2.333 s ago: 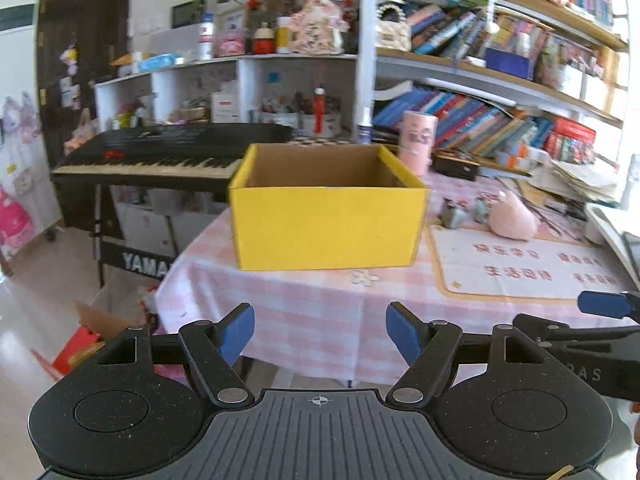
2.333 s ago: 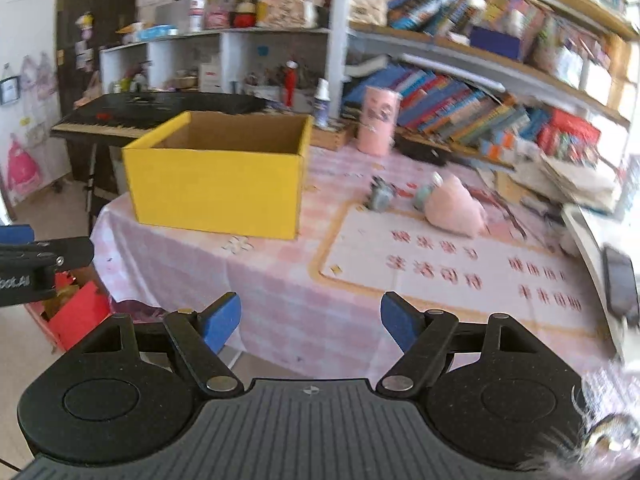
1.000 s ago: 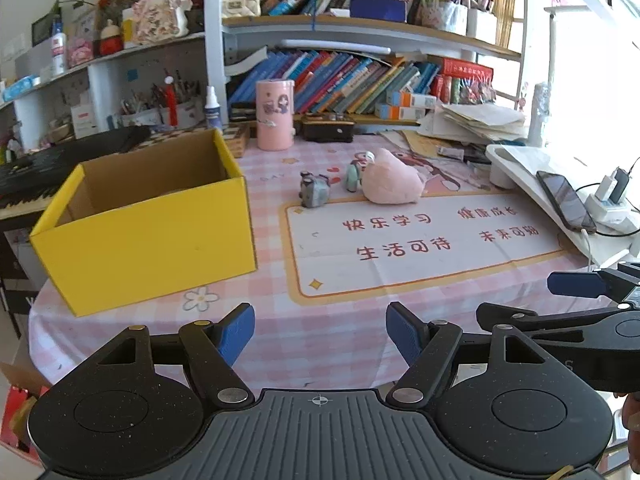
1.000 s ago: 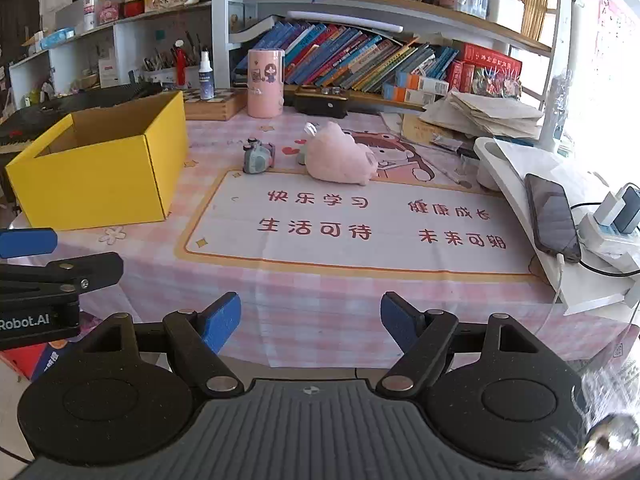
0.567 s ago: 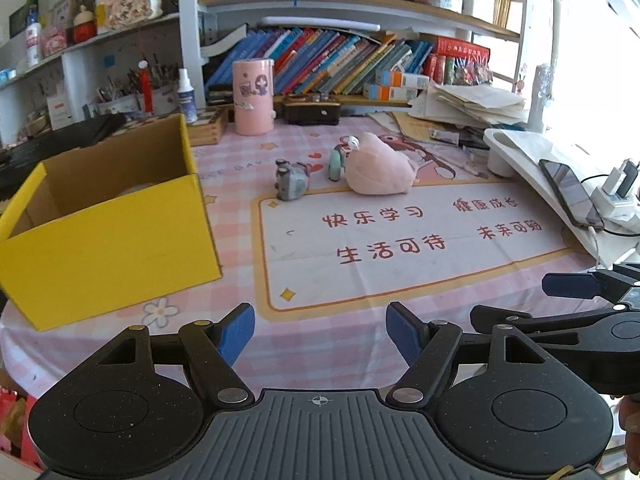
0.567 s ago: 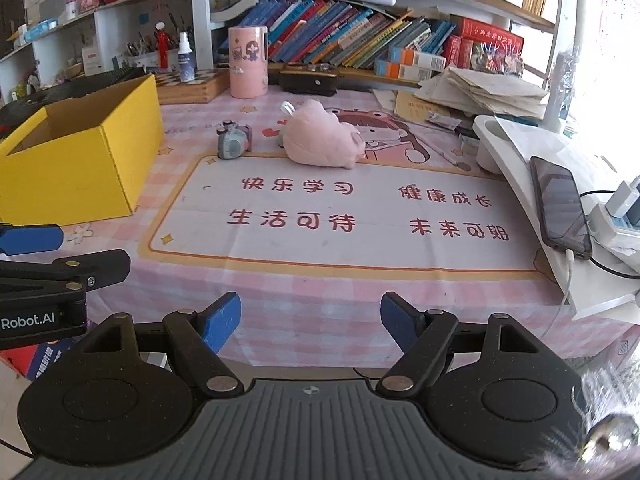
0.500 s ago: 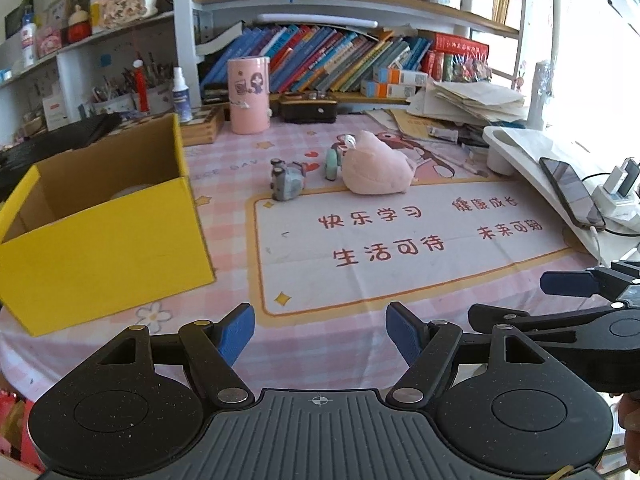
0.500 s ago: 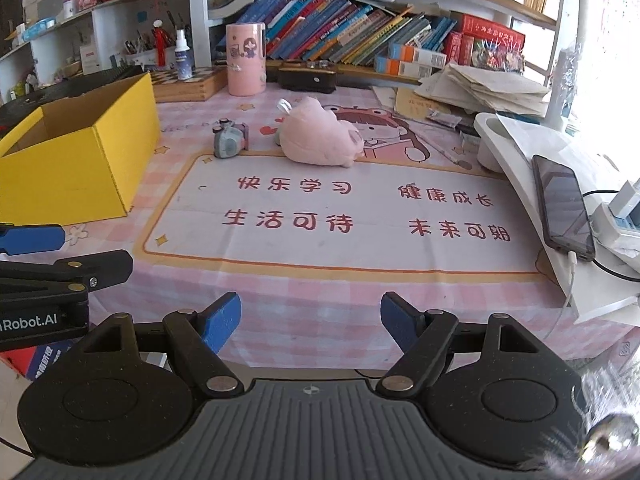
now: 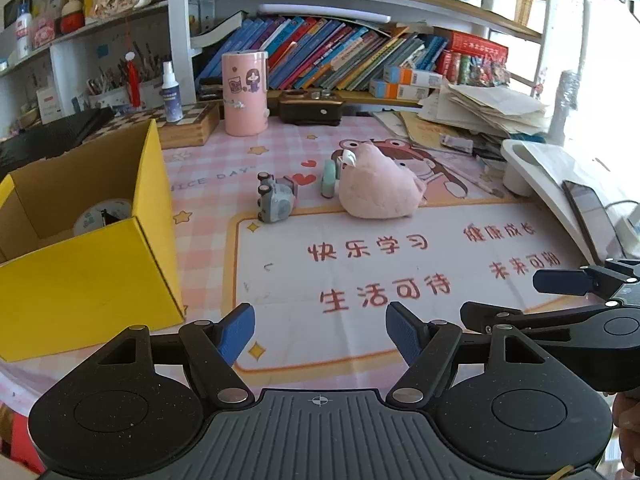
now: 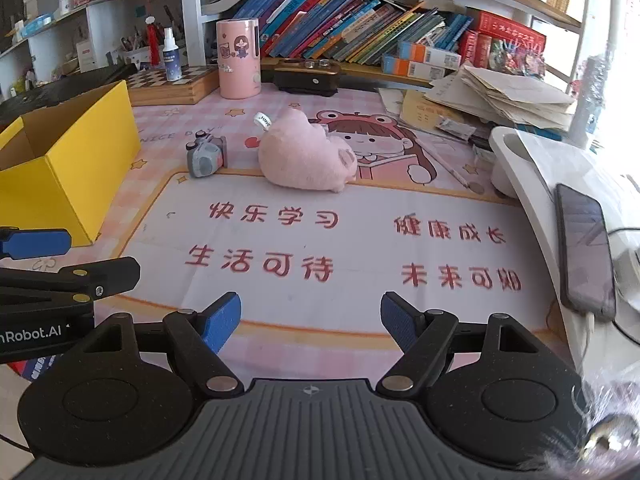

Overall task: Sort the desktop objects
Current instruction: 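Grasp the blue-grey toy truck with the left tool while the right tool grasps the pink plush pig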

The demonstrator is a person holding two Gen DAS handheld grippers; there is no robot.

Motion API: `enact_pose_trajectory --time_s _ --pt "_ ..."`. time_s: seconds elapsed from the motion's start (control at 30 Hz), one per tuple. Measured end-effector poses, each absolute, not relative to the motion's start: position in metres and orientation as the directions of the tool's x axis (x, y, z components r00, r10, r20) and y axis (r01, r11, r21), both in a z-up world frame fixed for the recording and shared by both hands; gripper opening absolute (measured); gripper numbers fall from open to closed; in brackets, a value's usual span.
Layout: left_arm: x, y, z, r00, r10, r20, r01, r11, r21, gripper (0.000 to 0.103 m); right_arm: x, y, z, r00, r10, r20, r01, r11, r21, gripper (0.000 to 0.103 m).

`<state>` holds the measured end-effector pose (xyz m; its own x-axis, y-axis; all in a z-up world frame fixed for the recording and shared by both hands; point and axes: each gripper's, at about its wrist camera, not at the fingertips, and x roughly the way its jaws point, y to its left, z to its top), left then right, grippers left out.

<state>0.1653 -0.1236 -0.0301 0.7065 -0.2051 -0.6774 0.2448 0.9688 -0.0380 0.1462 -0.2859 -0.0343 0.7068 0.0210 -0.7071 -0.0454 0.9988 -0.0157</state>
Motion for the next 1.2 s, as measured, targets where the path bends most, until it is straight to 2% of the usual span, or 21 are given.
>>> enact_pose_trajectory --time_s 0.67,0.8,1.0,1.2 --pt "0.245 -0.149 -0.034 0.749 0.005 -0.662 0.009 1.0 0.018 0.071 0.245 -0.328 -0.042 0.705 0.142 -0.695 -0.152 0.987 0.047 0.078" --pt "0.266 -0.154 -0.037 0.753 0.021 -0.658 -0.014 1.0 0.016 0.071 0.268 -0.329 -0.044 0.716 0.156 -0.681 -0.184 0.982 0.032 0.083" --pt "0.301 -0.164 -0.048 0.751 0.041 -0.659 -0.03 0.999 0.029 0.071 0.295 -0.33 -0.043 0.727 0.183 -0.662 -0.252 0.968 -0.01 0.085" --pt "0.337 -0.171 -0.076 0.718 0.071 -0.693 -0.003 0.995 0.099 0.067 0.307 -0.319 -0.052 0.719 0.208 -0.663 -0.367 0.924 -0.108 0.087"
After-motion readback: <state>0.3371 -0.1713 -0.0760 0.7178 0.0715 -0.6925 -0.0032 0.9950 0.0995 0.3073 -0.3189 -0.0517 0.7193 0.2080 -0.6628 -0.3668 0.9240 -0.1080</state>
